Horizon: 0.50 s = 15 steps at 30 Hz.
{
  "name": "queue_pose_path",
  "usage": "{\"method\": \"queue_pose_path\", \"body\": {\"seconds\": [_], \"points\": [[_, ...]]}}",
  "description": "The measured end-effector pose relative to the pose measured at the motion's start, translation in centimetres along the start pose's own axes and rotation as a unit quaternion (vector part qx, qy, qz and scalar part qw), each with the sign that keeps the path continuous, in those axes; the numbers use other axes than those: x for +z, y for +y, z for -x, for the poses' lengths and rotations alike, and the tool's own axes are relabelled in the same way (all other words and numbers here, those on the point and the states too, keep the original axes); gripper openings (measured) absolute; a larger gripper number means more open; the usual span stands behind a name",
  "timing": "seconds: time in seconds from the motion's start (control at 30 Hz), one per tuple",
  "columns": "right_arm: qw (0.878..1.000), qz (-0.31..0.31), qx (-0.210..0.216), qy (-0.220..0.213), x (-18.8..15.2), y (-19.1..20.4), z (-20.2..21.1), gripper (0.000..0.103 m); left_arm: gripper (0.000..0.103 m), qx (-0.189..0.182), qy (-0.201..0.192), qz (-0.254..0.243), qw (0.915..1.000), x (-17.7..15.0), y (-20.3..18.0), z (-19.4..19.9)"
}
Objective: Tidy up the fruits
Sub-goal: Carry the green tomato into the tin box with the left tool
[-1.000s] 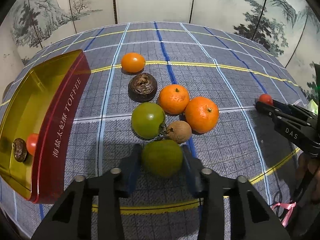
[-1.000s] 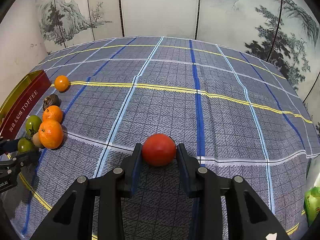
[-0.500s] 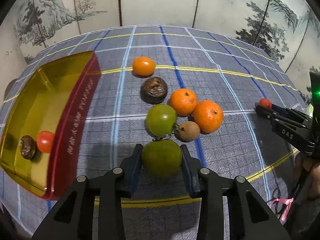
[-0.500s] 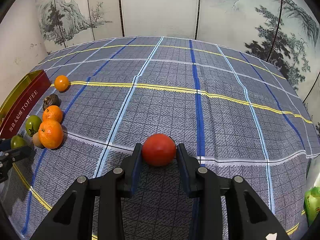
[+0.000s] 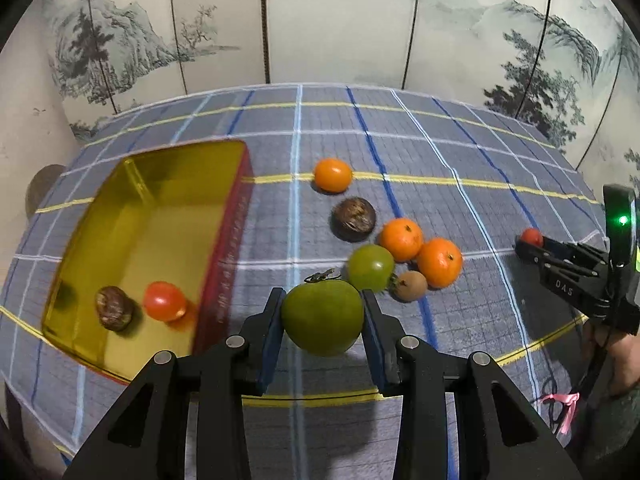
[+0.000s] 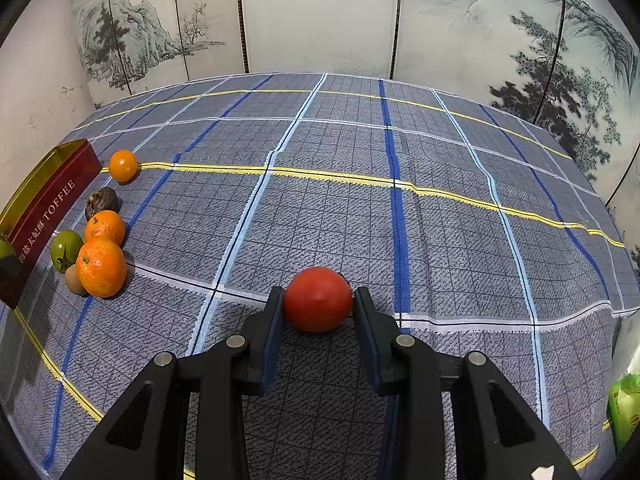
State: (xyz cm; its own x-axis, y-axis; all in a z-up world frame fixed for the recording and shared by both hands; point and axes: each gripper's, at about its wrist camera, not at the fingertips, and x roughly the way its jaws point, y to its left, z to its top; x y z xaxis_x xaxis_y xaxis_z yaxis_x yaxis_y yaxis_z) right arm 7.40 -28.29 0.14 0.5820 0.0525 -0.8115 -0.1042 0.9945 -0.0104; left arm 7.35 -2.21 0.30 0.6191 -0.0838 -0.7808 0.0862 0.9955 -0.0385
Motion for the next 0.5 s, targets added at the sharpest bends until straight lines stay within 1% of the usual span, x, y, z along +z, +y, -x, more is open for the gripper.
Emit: {"method": "queue_pose_path", "body": {"seconds": [0.2, 0.5], "points": [[1.0, 0.0, 0.0, 0.0, 0.0, 0.0, 0.0, 0.032, 0.038, 0.022, -0.017, 0.015, 0.9995, 0.3, 2.5, 1.3], [1.0, 0.0, 0.0, 0.0, 0.0, 0.0, 0.0, 0.032, 0.038, 0.068, -0.019, 0.036, 0.9969, 0.0, 7.3, 2.1]]}}
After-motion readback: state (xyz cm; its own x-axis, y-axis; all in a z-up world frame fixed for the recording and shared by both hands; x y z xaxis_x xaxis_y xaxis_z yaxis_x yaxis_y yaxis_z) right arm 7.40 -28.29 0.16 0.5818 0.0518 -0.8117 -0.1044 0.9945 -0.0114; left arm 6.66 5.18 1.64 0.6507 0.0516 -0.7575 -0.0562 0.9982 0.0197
